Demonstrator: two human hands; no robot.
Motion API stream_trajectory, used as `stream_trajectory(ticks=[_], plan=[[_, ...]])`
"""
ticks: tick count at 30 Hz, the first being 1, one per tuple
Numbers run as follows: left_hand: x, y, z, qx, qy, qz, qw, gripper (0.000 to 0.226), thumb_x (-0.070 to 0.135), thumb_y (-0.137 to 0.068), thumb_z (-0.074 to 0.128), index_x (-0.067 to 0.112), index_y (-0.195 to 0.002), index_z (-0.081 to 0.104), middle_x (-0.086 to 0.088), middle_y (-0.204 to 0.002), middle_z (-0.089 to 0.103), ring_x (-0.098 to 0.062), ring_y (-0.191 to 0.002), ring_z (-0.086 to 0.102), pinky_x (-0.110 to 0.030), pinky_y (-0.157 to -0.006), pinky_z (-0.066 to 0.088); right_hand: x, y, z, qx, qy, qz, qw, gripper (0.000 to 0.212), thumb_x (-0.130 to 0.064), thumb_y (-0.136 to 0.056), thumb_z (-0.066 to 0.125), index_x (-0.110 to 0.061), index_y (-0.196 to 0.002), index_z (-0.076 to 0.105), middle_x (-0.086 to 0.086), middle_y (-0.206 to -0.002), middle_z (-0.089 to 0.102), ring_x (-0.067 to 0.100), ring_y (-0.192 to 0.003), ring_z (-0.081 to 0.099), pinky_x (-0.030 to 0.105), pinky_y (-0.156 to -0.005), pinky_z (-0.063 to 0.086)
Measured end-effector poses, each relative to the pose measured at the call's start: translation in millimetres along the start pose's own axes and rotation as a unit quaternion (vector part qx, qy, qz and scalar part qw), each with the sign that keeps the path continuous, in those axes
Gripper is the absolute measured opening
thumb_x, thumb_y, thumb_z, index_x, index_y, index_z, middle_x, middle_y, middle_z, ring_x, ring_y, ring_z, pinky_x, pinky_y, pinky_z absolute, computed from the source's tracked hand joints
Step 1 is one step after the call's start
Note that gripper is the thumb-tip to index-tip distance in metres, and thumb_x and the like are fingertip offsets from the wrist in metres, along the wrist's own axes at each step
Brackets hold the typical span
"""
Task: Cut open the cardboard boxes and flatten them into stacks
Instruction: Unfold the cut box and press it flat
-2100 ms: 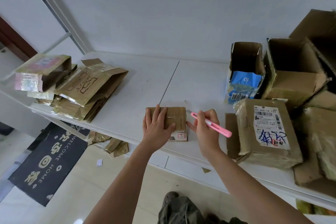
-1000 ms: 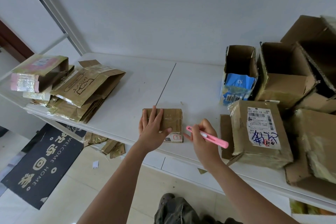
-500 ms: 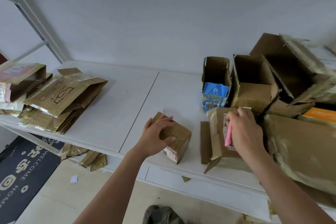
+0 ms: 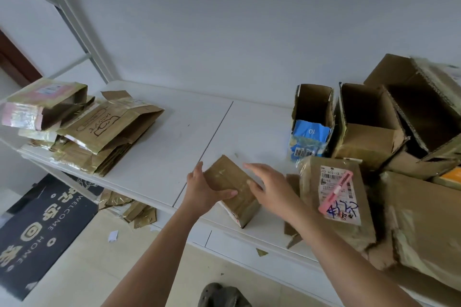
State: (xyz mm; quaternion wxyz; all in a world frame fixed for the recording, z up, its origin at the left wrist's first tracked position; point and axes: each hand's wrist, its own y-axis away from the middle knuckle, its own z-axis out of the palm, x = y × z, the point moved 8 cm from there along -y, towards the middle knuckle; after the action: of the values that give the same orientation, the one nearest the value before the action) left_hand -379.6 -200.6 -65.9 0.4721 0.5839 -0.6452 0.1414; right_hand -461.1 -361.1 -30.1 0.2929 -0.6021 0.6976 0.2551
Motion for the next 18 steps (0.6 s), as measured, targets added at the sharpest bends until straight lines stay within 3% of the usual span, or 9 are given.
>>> stream_trajectory(ticks=[3, 6, 8, 13, 18], plan=[[-7.5, -1.3, -18.2, 0.039, 0.082, -0.024, 0.996, 0.112, 0.023, -0.063, 0.093, 0.017, -0.152, 0.024, -0.007, -0.147, 0.038, -0.028, -0.129, 0.049, -0.046, -0.105, 0.045, -9.9, -11.2, 33.8, -0.023, -0.042, 0.004, 0.999, 0.049, -0.022, -0.101, 0.053, -0.016, -0.148, 0.04, 0.001, -0.15, 0.045, 0.011, -0.137, 0.042, 0.014, -0.108, 0.03], [-25.2, -2.8, -27.3, 0.066, 0.182, -0.074, 0.978, 0.069, 0.013, -0.076, 0.084, 0.011, -0.136, 0.049, -0.018, -0.114, 0.066, -0.033, -0.1, 0.067, -0.044, -0.087, 0.057, -11.9, -17.7, 42.2, 0.001, -0.041, 0.011, 0.999, 0.049, -0.019, -0.101, 0.052, -0.014, -0.148, 0.04, 0.002, -0.15, 0.046, 0.013, -0.137, 0.043, 0.014, -0.107, 0.03], [-27.2, -0.9, -25.3, 0.064, 0.215, -0.085, 0.971, 0.056, 0.01, -0.078, 0.082, 0.016, -0.126, 0.054, -0.019, -0.097, 0.07, -0.03, -0.083, 0.071, -0.039, -0.075, 0.061, -11.8, -19.9, 43.1, 0.013, -0.017, 0.01, 1.0, 0.048, -0.021, -0.101, 0.052, -0.012, -0.148, 0.042, 0.004, -0.147, 0.05, 0.014, -0.133, 0.048, 0.016, -0.106, 0.035], [-26.0, -0.1, -25.9, 0.076, 0.234, -0.099, 0.964, 0.044, -0.002, -0.079, 0.075, 0.017, -0.113, 0.054, -0.016, -0.086, 0.067, -0.024, -0.063, 0.064, -0.031, -0.059, 0.06, -23.8, -22.9, 40.9, 0.027, 0.051, 0.016, 0.998, 0.062, -0.042, -0.093, 0.063, -0.009, -0.143, 0.048, 0.005, -0.134, 0.061, 0.019, -0.122, 0.058, 0.024, -0.098, 0.045], [-29.2, -2.8, -25.9, 0.068, 0.225, -0.113, 0.965, 0.048, -0.002, -0.08, 0.074, 0.017, -0.119, 0.051, -0.025, -0.105, 0.067, -0.028, -0.068, 0.065, -0.035, -0.064, 0.061, -26.1, -27.6, 41.5, 0.018, 0.086, 0.047, 0.995, 0.06, -0.048, -0.087, 0.068, -0.011, -0.131, 0.051, 0.005, -0.115, 0.067, 0.021, -0.105, 0.065, 0.03, -0.083, 0.055]])
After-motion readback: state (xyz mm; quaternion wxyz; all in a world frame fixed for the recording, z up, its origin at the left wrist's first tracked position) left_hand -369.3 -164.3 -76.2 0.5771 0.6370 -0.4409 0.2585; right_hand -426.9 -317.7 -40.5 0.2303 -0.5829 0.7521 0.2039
